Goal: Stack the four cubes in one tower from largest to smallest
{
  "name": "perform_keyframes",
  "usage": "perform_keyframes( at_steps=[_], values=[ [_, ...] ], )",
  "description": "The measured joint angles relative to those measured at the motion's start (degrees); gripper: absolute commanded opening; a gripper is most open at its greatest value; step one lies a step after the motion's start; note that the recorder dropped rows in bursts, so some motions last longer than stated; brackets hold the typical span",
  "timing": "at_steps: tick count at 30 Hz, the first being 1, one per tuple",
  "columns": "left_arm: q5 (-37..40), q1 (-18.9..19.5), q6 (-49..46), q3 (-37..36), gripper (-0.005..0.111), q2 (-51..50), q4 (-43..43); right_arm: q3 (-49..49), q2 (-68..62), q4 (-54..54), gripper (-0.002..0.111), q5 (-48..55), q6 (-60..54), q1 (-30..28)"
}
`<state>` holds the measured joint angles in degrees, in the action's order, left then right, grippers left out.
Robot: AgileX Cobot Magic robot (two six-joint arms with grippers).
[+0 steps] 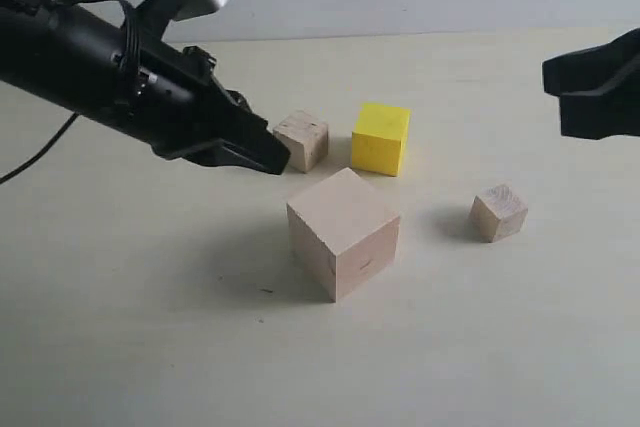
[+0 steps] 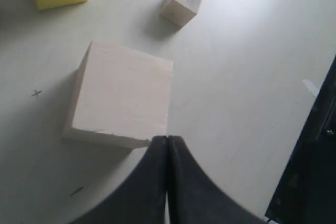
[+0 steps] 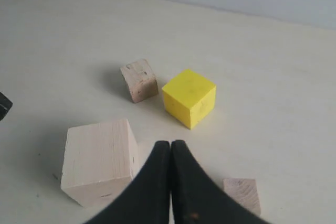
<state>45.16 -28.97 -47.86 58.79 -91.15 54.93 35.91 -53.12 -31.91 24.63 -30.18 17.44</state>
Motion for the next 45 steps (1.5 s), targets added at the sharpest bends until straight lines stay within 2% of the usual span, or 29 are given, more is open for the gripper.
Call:
perform_keyframes(
  at_steps=[6, 12, 22, 26, 32, 39, 45],
  values=[
    [5.16, -2.99, -5.75, 3.23, 0.000, -5.19, 2.28, 0.00, -2.94, -2.35, 0.000, 0.34, 0.10, 0.00],
    [8.63, -6.60, -7.17, 6.69, 0.000, -10.68, 2.39, 0.00, -2.94, -2.47, 0.000, 0.34, 0.21, 0.00],
    [6.78, -11.26, -7.26, 12.05, 0.000, -17.85, 1.46, 0.00, -2.94, -2.47, 0.000, 0.34, 0.30, 0.00],
    [2.75, -13.22, -4.95, 13.59, 0.000, -20.03, -2.81, 0.00, -2.94, -2.47, 0.000, 0.34, 0.30, 0.00],
    [-3.39, -15.80, 3.61, 14.87, 0.000, -22.54, -13.63, 0.00, -2.94, -2.47, 0.000, 0.34, 0.30, 0.00],
    [-8.68, -16.66, 10.15, 14.96, 0.000, -23.13, -18.83, 0.00, -2.94, -2.47, 0.000, 0.34, 0.30, 0.00],
    [-10.92, -16.66, 24.38, 15.07, 0.000, -23.13, -35.09, 0.00, -2.94, -2.47, 0.000, 0.34, 0.30, 0.00]
  ],
)
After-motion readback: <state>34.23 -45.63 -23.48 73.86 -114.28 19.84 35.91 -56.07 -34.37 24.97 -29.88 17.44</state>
